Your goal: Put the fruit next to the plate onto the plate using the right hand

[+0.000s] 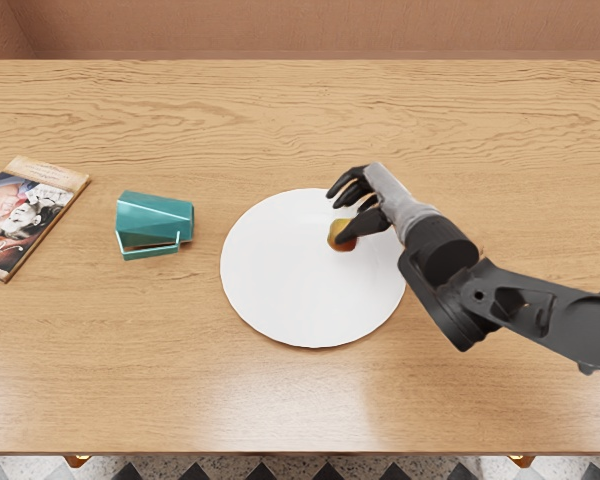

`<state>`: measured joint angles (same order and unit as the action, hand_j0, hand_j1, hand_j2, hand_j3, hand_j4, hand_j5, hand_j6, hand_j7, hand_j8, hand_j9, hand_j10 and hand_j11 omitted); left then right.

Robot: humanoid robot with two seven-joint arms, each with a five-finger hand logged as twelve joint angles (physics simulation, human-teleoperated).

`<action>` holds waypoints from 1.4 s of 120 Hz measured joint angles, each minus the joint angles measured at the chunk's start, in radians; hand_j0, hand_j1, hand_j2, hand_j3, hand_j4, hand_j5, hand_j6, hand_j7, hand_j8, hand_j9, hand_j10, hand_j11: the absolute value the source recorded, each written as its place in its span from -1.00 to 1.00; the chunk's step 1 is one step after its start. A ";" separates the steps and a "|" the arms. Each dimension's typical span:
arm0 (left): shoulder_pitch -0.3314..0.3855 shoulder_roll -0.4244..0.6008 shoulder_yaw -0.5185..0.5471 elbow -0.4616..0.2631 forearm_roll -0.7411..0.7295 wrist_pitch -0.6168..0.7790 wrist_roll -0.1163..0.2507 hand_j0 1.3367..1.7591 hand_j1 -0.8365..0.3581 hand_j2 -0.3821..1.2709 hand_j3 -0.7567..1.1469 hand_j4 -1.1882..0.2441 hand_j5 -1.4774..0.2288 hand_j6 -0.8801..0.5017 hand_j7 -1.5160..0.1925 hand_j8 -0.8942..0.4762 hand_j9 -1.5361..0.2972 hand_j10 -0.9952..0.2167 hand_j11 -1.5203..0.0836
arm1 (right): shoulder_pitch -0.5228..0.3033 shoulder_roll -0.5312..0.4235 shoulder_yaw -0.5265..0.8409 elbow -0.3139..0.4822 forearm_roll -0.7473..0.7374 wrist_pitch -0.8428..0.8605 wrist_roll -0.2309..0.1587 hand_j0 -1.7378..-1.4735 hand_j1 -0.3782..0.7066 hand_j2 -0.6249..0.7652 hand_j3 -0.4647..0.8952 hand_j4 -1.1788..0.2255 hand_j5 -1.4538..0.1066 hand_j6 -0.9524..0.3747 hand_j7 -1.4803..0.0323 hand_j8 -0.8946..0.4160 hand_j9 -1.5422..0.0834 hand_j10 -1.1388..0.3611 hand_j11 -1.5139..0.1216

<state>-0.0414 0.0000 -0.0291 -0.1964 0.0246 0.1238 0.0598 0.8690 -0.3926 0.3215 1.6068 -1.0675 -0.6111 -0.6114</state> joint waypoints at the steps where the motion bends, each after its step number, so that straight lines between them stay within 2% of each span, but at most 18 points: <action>1: 0.000 0.000 0.000 0.000 0.000 0.000 0.000 0.52 0.98 -0.54 -0.20 0.66 0.73 0.27 0.77 0.30 0.68 0.64 0.90 | 0.000 0.000 0.000 -0.001 0.000 0.000 0.000 -0.39 0.15 0.47 -0.32 -0.22 -0.24 -0.54 -0.15 -0.23 -0.15 -0.02 -0.17; 14: 0.000 0.000 0.000 0.000 0.000 0.000 0.000 0.52 0.98 -0.54 -0.20 0.66 0.73 0.27 0.77 0.30 0.68 0.64 0.90 | -0.001 -0.003 0.011 -0.001 -0.003 0.000 0.000 -0.39 -0.28 0.23 -0.32 0.13 0.20 -0.15 0.29 0.00 0.26 0.19 0.23; 30: 0.000 0.000 0.000 0.000 0.000 0.000 0.000 0.52 0.98 -0.54 -0.20 0.66 0.73 0.27 0.77 0.30 0.68 0.64 0.90 | -0.014 -0.010 0.141 0.011 0.002 0.155 0.001 -0.39 -0.57 0.07 -0.32 0.38 0.50 0.11 0.59 0.16 0.55 0.33 0.51; 38: 0.000 0.000 0.000 0.000 0.000 0.000 0.000 0.52 0.98 -0.54 -0.20 0.66 0.73 0.27 0.77 0.30 0.68 0.64 0.90 | -0.044 -0.010 0.255 0.015 0.055 0.314 0.001 -0.40 -0.66 0.02 -0.32 0.45 0.59 0.19 0.68 0.20 0.64 0.37 0.59; 64: 0.000 0.000 0.000 0.000 0.000 0.000 0.000 0.52 0.98 -0.54 -0.20 0.66 0.73 0.27 0.77 0.30 0.68 0.64 0.90 | -0.195 -0.009 0.663 0.017 0.372 0.964 0.001 -0.40 -0.81 -0.06 -0.32 0.57 0.74 0.32 0.83 0.28 0.78 0.44 0.73; 77: -0.001 0.000 0.000 0.000 0.000 0.000 0.000 0.52 0.98 -0.54 -0.20 0.66 0.73 0.27 0.77 0.30 0.68 0.64 0.90 | -0.282 -0.013 0.806 0.012 0.549 1.131 0.001 -0.40 -0.84 -0.08 -0.32 0.60 0.77 0.35 0.86 0.30 0.81 0.46 0.76; 91: -0.008 0.000 -0.001 -0.001 -0.001 -0.001 0.000 0.52 0.98 -0.54 -0.20 0.66 0.73 0.27 0.77 0.30 0.68 0.64 0.90 | -0.380 -0.034 0.919 -0.016 0.731 1.192 0.001 -0.40 -0.86 -0.09 -0.32 0.62 0.79 0.37 0.89 0.31 0.83 0.47 0.79; 105: -0.003 0.000 0.000 0.000 -0.001 -0.001 0.000 0.52 0.98 -0.54 -0.20 0.66 0.73 0.27 0.77 0.30 0.68 0.64 0.90 | -0.470 -0.041 1.034 -0.055 0.822 1.212 0.001 -0.40 -0.88 -0.10 -0.32 0.63 0.81 0.38 0.90 0.32 0.84 0.48 0.80; 146: 0.000 0.000 0.001 0.000 -0.001 -0.001 0.000 0.52 0.98 -0.54 -0.20 0.66 0.73 0.27 0.77 0.30 0.68 0.64 0.90 | -0.612 -0.054 1.234 -0.098 0.876 1.222 0.001 -0.40 -0.89 -0.11 -0.32 0.64 0.82 0.40 0.91 0.33 0.86 0.49 0.81; 168: -0.001 0.000 0.000 0.000 0.000 0.000 0.000 0.52 0.98 -0.54 -0.20 0.66 0.73 0.27 0.77 0.30 0.68 0.64 0.90 | -0.677 -0.055 1.322 -0.160 0.934 1.222 0.001 -0.40 -0.90 -0.11 -0.32 0.65 0.82 0.40 0.92 0.33 0.86 0.49 0.81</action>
<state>-0.0422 0.0000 -0.0291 -0.1964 0.0243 0.1237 0.0598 0.1924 -0.4471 1.6433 1.4468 -0.1339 0.6108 -0.6109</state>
